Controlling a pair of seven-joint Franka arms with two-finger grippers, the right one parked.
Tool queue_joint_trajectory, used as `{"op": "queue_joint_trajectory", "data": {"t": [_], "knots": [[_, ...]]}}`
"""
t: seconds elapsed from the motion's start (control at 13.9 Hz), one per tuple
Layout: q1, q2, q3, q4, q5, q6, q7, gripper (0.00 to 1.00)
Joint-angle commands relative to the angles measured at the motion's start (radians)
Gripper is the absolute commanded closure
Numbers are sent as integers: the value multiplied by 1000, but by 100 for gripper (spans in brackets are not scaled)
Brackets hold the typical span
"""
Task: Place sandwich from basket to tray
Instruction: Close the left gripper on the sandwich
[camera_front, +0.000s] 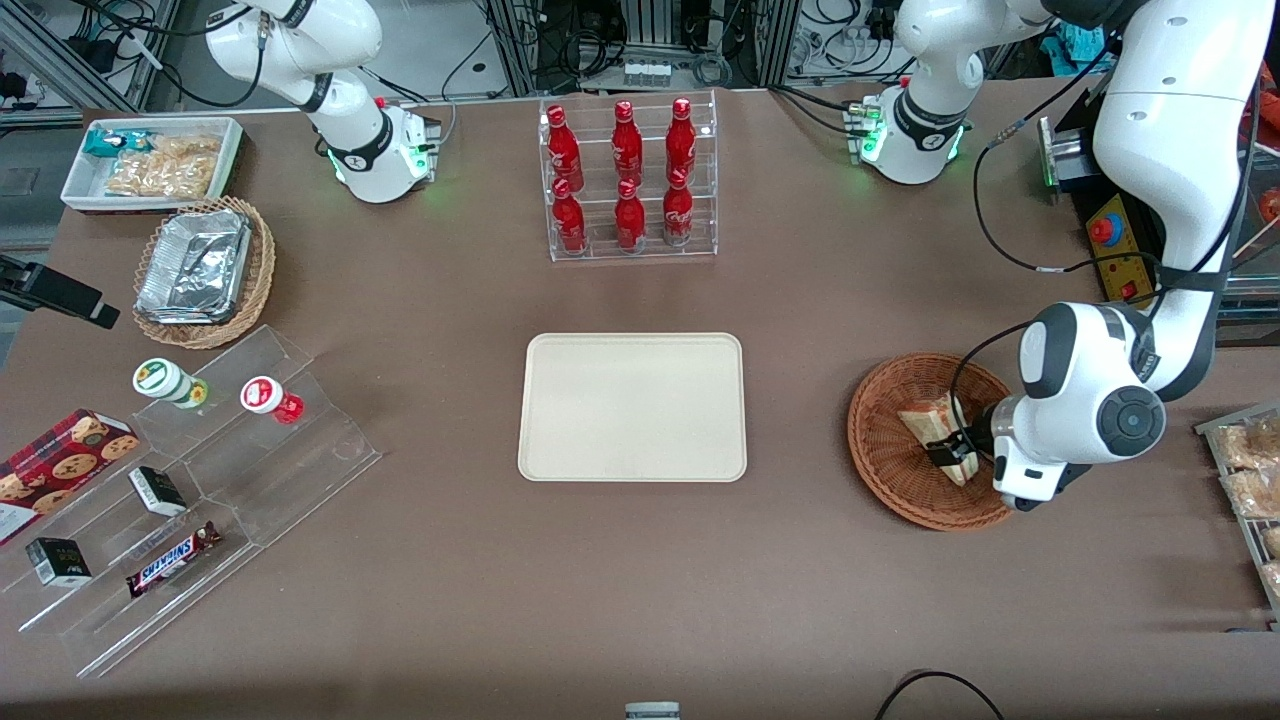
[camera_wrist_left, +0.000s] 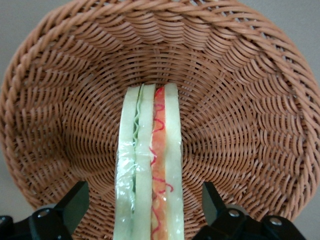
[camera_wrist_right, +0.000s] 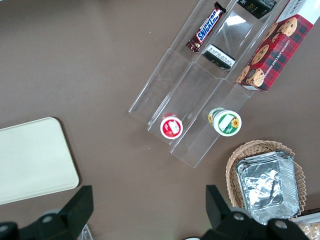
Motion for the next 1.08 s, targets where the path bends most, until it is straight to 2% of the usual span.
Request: {"op": "queue_joint_trajectory", "data": {"t": [0.0,0.07,0.14,0.29,0.36,0.43,0.5,0.72,0.86,1.01], "knots": [[-4,-3,-1,-54,-2,74,-18,0],[-4,-3,-1,-67,-2,93,-18,1],[-6,-3,-1,-68,-1,96,-20,11],[-10,-5,-1,-67,-2,90,-21,50],[-12,-5,-1,-67,-2,87,-20,65],[-12,-5,-1,-67,-1,87,-18,72],[-12,-6,-1,-67,-1,86,-17,78],[-12,-15,-1,-55,1,81,-9,83],[-18,-44,-6,-29,1,55,-17,83],[-84,-69,-15,52,2,-47,-27,83]]}}
